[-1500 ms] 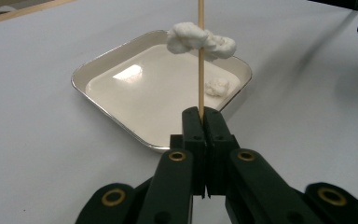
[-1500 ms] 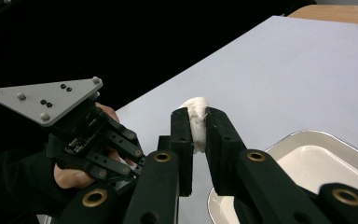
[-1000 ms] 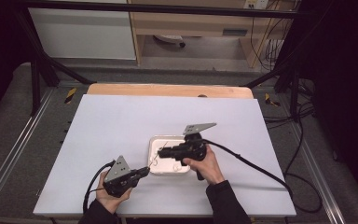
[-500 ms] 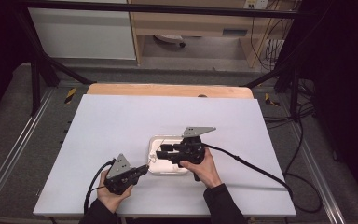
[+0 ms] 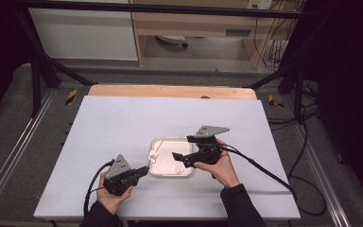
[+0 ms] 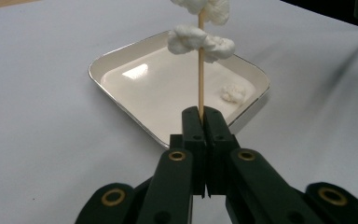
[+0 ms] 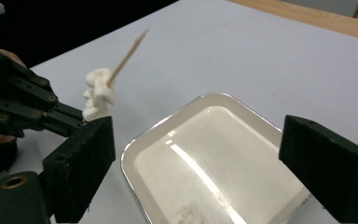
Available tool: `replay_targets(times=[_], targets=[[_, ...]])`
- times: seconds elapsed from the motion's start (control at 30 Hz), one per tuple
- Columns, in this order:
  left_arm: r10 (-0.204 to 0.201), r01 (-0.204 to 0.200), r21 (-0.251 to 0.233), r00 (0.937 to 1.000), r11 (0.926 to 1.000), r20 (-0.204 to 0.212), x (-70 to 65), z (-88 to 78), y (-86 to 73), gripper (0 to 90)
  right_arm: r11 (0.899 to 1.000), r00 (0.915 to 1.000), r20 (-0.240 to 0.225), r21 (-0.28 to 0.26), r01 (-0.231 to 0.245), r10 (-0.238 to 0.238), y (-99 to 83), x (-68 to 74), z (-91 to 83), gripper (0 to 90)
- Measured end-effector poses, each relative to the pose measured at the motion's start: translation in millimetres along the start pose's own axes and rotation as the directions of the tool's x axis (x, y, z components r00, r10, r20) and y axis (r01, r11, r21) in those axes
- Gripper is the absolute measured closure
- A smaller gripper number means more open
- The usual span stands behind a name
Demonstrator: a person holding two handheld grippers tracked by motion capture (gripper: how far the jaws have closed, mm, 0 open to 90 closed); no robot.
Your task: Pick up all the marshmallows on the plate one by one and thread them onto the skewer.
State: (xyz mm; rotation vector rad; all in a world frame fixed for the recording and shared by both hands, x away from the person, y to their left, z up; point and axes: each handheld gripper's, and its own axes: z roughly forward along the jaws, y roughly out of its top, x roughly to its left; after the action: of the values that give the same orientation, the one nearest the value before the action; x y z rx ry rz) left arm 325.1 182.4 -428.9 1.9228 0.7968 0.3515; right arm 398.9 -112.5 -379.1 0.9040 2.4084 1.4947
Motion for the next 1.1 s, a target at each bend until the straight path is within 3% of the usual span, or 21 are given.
replay_targets(times=[0.33,0.77,1.1], targets=[[-0.010,0.010,0.009,0.9999,0.9999,-0.004,1.6,0.2,-0.5,89.1,0.996,0.9985,0.050,0.087,-0.025,0.020,-20.6,-6.8,7.2,6.4],[-0.013,0.013,0.010,0.9999,0.9999,-0.002,2.1,-0.5,-0.5,89.1,0.975,0.9990,0.039,0.224,0.015,-0.024,-44.8,-2.2,32.7,30.8],[-0.011,0.011,0.012,0.9999,0.9999,0.000,2.1,-0.2,-0.4,89.1,0.968,0.9990,0.018,0.249,0.034,-0.040,-52.5,-1.0,41.1,48.4]])
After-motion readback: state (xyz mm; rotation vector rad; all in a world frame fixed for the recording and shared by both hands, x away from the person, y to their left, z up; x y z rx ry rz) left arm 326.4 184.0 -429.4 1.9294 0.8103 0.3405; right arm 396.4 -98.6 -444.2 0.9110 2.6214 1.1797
